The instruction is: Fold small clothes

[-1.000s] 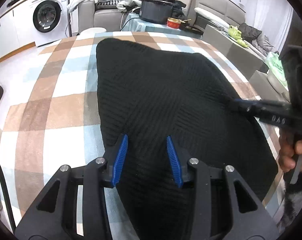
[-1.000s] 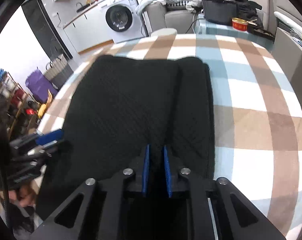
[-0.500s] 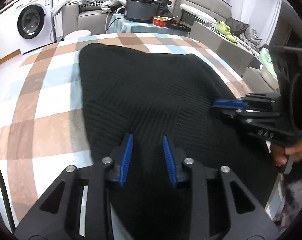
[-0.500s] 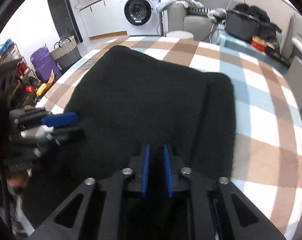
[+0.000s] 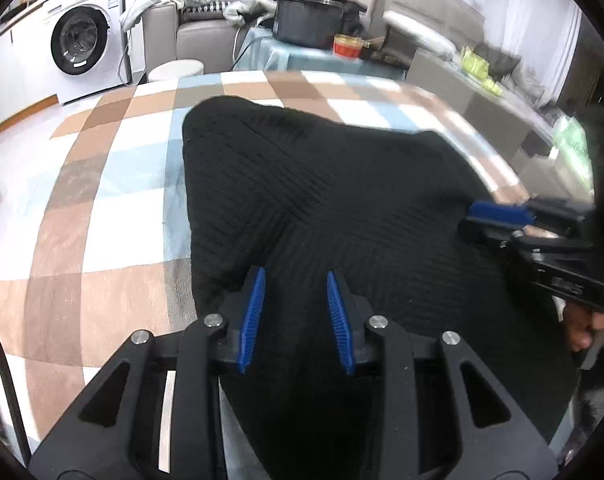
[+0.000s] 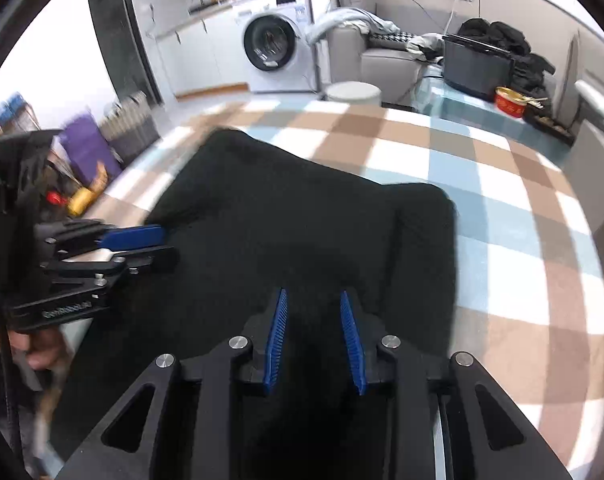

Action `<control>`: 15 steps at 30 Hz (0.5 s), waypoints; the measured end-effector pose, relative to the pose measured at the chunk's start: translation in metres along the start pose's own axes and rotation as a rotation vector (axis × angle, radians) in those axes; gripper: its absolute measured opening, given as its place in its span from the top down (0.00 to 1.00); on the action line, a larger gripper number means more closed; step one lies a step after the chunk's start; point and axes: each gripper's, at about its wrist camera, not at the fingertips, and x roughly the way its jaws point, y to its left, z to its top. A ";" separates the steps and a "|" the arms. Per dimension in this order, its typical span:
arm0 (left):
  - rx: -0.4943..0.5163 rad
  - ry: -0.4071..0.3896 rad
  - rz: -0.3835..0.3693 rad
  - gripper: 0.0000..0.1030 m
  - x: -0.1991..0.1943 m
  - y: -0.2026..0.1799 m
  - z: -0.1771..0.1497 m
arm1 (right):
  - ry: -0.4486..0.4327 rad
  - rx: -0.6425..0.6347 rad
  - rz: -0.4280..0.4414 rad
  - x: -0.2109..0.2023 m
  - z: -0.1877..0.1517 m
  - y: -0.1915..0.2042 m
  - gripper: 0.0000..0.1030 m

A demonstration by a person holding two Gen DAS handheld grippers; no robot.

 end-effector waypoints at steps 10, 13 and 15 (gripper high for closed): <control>-0.075 0.024 0.030 0.68 -0.037 0.009 -0.027 | 0.032 0.275 0.182 -0.038 -0.049 -0.060 0.54; -0.128 0.040 0.021 0.60 -0.048 0.012 -0.045 | 0.049 0.307 0.225 -0.039 -0.061 -0.060 0.47; -0.158 0.047 0.005 0.59 -0.055 0.011 -0.058 | 0.054 0.322 0.239 -0.038 -0.066 -0.060 0.43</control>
